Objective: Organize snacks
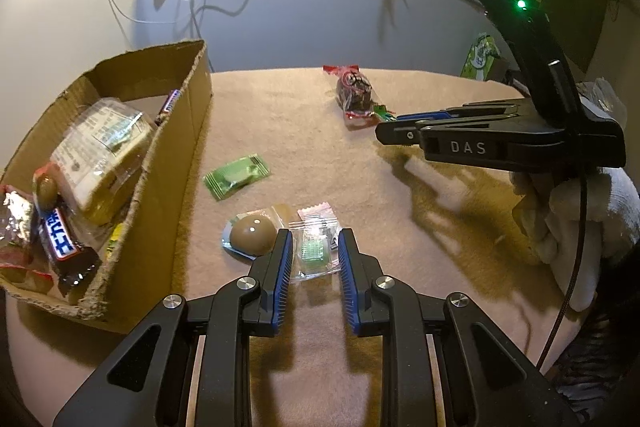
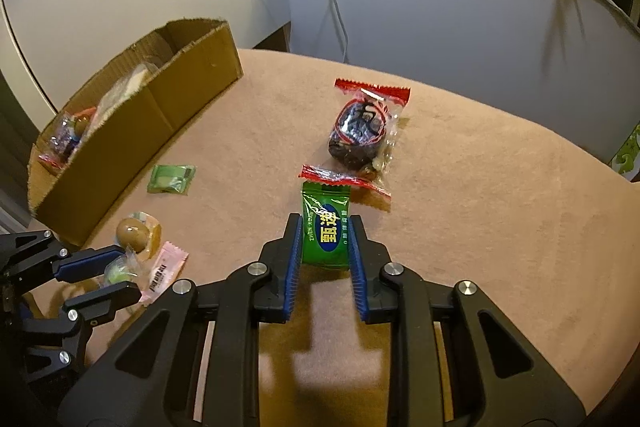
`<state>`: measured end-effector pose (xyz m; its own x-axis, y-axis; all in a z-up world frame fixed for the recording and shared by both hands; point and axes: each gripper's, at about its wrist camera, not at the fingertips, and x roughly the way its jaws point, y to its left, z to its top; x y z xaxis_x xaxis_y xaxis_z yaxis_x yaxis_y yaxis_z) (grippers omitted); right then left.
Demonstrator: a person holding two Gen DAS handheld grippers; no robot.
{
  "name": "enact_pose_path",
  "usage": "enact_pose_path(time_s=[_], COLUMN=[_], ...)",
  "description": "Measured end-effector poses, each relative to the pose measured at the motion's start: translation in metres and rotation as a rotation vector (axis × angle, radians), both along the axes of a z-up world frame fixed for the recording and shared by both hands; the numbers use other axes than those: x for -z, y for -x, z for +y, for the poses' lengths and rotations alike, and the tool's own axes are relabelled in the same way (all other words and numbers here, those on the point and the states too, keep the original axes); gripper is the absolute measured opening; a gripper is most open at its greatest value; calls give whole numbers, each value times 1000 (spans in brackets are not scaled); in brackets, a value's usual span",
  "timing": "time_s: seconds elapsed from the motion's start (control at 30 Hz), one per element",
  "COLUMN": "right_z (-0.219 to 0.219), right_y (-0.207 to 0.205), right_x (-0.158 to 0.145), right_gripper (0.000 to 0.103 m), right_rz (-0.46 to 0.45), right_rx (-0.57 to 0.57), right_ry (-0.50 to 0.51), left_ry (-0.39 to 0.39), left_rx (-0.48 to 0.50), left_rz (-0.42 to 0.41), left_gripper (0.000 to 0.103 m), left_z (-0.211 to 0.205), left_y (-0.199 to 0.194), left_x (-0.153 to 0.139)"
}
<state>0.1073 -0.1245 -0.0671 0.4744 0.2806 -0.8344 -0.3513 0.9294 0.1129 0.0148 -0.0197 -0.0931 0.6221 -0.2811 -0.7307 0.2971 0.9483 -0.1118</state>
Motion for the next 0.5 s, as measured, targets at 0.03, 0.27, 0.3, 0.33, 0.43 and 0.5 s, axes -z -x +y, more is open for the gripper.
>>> enact_pose_path(time_s=[0.03, 0.27, 0.3, 0.33, 0.43, 0.5], right_z=[-1, 4, 7, 9, 18, 26], right_y=[1, 9, 10, 11, 14, 14], right_x=[-2, -28, -32, -35, -46, -54], right_gripper=[23, 23, 23, 23, 23, 23], right_rz=[-5, -49, -55, -59, -73, -87], right_rx=[0, -17, -24, -29, -48, -63], right_ry=[-6, -48, -54, -60, -87, -104], left_ry=[4, 39, 45, 50, 67, 76], left_rx=[-1, -17, -21, -27, -49, -66], left_rz=[-6, -44, -49, -55, -74, -89], left_gripper=[22, 22, 22, 22, 22, 22], left_z=[1, 12, 14, 17, 27, 34], left_y=[1, 2, 2, 2, 1, 1], left_x=[-2, -18, -20, -22, -30, -35])
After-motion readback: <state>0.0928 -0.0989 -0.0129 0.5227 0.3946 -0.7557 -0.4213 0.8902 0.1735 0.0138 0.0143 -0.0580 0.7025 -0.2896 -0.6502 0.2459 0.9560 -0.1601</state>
